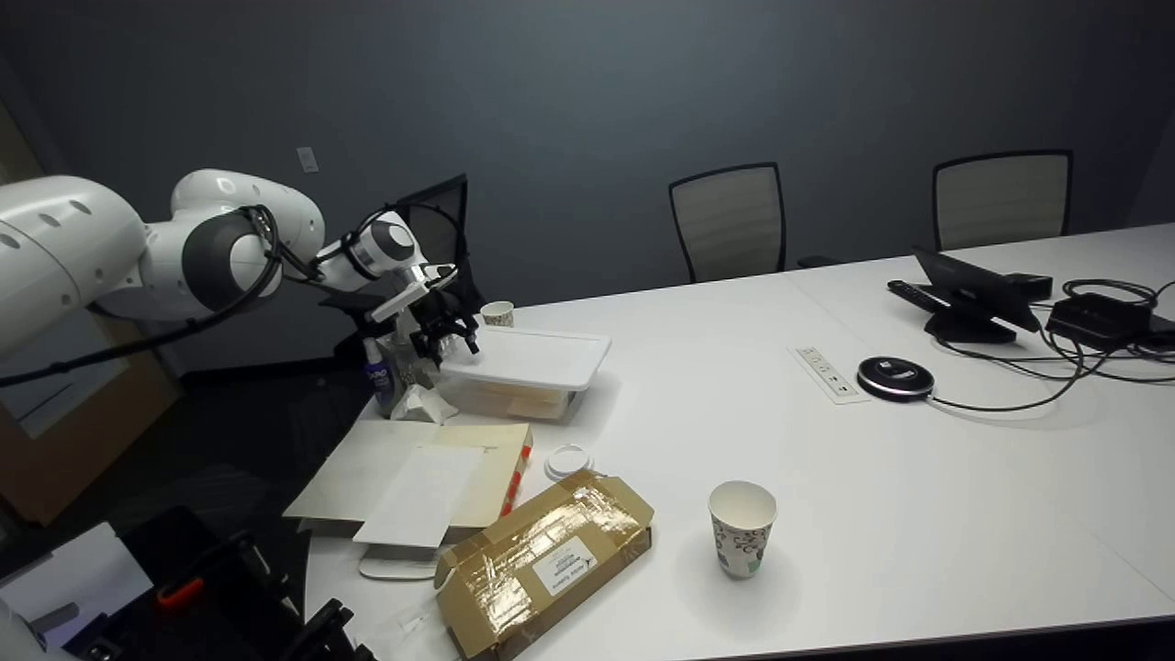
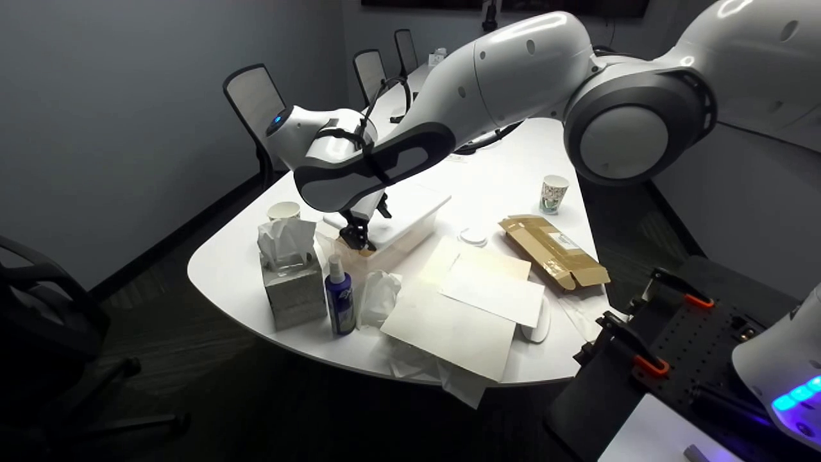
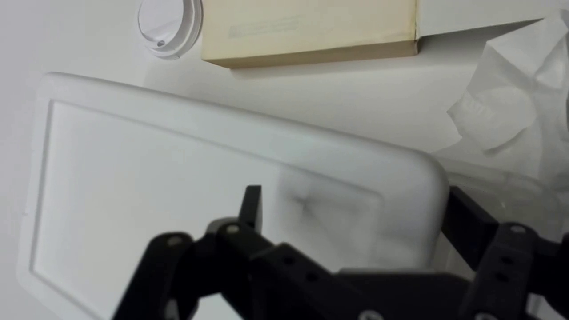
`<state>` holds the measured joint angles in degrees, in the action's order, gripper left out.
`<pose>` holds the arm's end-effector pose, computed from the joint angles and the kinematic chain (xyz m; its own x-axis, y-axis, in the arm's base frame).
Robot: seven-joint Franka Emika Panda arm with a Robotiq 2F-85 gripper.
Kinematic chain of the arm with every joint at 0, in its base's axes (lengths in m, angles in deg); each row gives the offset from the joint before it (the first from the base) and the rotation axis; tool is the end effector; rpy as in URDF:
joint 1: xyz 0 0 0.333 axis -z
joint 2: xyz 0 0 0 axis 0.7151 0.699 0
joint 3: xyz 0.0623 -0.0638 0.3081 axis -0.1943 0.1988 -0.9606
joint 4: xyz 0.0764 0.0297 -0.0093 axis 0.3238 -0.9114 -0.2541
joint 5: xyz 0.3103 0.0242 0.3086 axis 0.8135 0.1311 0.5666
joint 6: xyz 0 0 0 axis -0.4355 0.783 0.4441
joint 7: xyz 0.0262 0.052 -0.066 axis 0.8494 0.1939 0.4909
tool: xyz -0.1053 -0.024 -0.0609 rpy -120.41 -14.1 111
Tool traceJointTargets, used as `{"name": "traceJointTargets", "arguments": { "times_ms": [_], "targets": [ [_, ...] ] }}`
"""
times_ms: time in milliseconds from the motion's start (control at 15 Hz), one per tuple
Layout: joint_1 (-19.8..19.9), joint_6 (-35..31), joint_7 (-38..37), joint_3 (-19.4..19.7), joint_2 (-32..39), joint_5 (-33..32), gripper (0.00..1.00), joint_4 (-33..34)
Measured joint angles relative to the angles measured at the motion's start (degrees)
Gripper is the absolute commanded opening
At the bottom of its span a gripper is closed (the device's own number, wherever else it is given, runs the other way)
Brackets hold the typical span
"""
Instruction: Open the lid of the bowl
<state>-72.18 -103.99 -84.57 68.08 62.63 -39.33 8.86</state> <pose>0.7406 0.3012 0.0547 0.8997 0.3367 -0.2777 0.4315 -0.7815 0.4506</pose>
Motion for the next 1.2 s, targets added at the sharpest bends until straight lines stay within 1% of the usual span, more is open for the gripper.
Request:
{"name": "traceJointTargets", "arguments": {
  "times_ms": [267,1200],
  "targets": [
    [0.7,0.6,0.0,0.9,0.1,0.0,1.00,0.5],
    [4.7,0.6,-0.2,1.5,1.5,0.0,1.00,0.5]
  ]
}}
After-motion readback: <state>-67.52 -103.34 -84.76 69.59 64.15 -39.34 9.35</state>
